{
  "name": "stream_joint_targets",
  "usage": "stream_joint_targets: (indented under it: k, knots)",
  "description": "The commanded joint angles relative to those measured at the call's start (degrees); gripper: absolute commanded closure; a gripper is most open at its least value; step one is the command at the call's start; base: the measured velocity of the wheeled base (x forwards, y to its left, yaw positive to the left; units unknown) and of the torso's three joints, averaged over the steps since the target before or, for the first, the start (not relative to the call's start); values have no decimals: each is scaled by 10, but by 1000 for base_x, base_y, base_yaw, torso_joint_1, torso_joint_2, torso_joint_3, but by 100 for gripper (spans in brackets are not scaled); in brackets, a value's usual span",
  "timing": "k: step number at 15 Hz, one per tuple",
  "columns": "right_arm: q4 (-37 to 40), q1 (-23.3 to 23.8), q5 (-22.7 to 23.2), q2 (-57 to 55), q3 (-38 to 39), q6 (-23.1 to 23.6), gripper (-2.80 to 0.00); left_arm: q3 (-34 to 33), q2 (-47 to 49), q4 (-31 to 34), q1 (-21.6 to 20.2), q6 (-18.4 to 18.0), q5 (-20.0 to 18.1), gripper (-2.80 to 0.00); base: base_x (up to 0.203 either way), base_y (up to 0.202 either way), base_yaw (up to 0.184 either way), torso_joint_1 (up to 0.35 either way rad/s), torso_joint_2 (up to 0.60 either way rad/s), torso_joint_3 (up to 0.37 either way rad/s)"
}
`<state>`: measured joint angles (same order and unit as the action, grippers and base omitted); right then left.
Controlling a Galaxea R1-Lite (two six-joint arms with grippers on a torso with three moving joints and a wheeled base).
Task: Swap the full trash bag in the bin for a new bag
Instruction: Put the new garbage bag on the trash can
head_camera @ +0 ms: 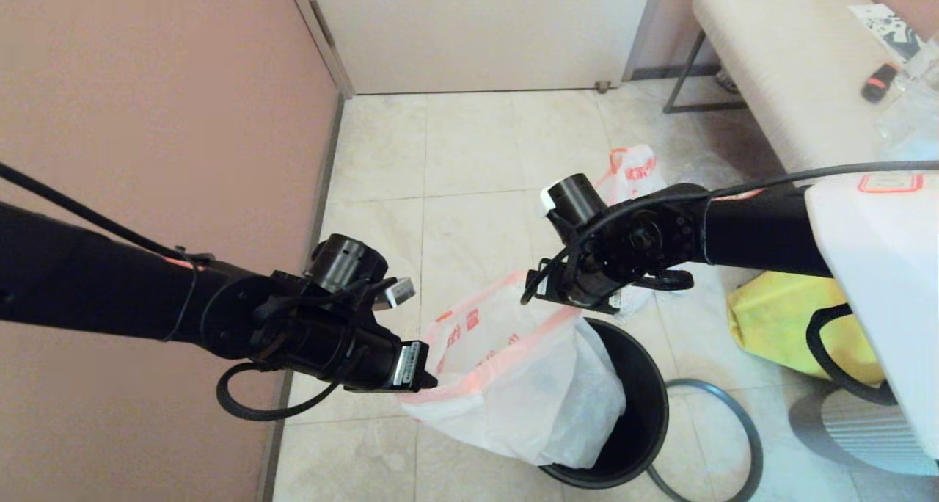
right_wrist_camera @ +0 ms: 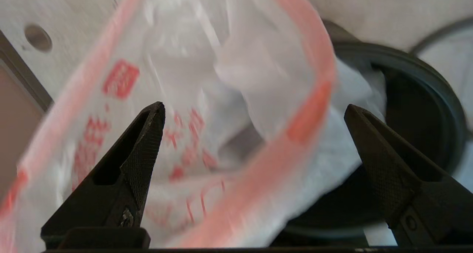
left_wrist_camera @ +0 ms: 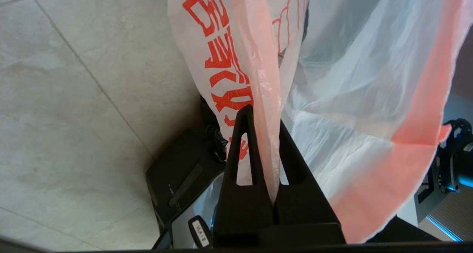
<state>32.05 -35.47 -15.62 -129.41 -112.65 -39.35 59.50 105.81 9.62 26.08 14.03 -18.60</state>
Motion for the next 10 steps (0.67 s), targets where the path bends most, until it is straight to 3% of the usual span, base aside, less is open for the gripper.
stream_joint_targets:
  k: [1,7,8,10]
  knots:
    - [-9,8,-3,-18,-4,-4,-280,-7,-8,0,1,1,-1,0,0,0,0,0,0,0]
    - [132,1,-3,-8,1,-19,-280,-10,-15,-20,1,12,0,0,0,0,0,0,0,0]
    - [140,1,-3,-16,1,-18,0,-10,-21,-21,3,14,0,0,0,0,0,0,0,0]
    - [147,0,-4,-25,2,-25,0,-10,-26,-21,1,14,0,0,0,0,0,0,0,0]
